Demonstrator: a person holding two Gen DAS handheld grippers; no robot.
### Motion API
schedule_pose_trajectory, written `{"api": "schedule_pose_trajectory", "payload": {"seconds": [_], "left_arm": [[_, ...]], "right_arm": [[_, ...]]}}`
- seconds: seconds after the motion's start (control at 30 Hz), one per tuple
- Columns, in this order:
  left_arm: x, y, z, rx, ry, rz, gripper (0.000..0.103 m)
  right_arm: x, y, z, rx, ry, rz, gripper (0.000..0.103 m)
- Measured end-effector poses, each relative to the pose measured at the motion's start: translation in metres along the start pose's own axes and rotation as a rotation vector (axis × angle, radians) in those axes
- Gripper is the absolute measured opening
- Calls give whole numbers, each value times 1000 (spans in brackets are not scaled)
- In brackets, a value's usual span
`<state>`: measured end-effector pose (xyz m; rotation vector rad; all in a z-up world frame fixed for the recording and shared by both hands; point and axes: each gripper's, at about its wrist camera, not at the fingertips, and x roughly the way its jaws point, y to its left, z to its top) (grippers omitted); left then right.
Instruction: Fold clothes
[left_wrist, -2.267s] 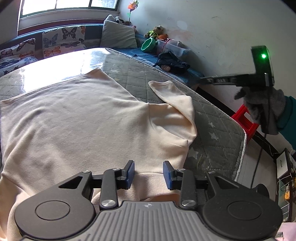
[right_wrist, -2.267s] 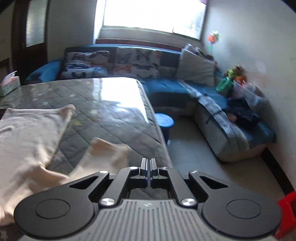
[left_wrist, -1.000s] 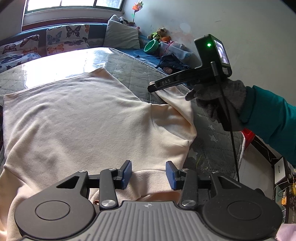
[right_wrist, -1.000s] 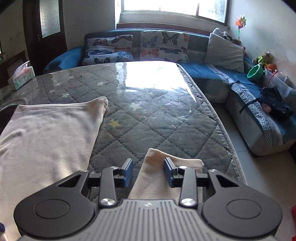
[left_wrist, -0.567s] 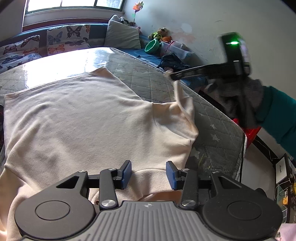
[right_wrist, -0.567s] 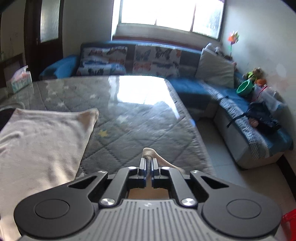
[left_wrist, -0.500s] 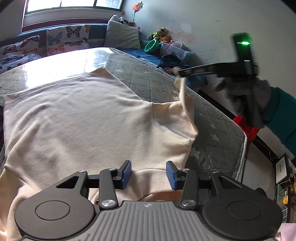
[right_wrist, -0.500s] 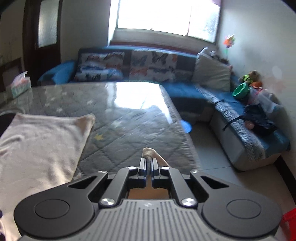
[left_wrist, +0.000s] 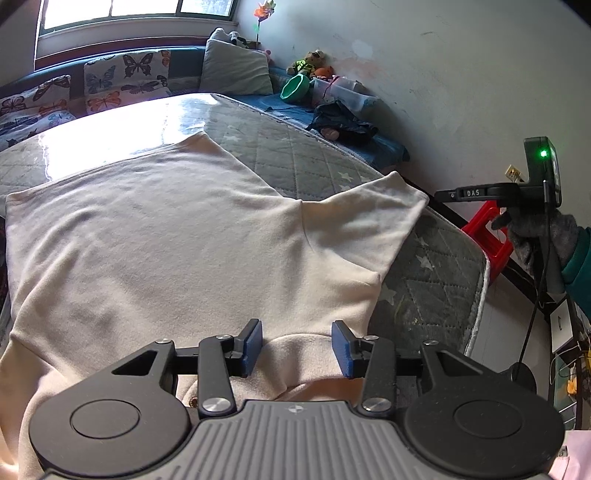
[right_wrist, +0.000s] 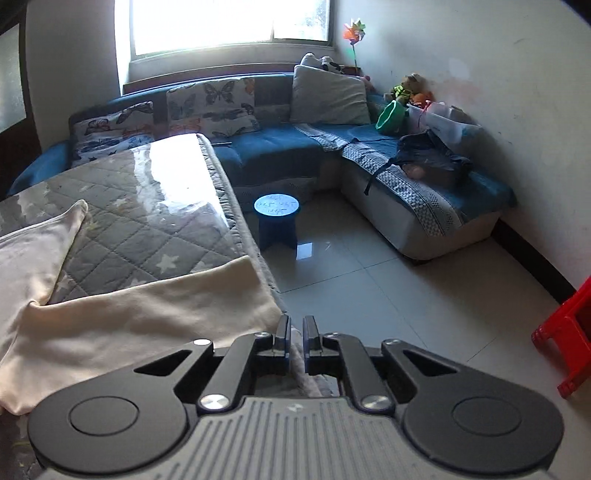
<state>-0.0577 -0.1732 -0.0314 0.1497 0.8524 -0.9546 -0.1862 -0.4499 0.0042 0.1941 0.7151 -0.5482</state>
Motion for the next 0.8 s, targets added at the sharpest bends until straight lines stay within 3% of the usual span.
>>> {"api": "schedule_pose_trajectory", "payload": {"seconds": [0.17,0.23,0.53,0.8], "left_arm": [[-1,0,1,5,5,0,46],[-1,1,0,-2,1,1,46],[-27,15,-4,-69,-64,28,47],[-81,89,-14,-240,-174,336,48]], "right_arm": [[4,20,12,-43,-14,95,10],[12,34,18,-64,-8,141,18],[49,55,24,-83,38,127,29],[26,80,27,-158,13,217,41]]}}
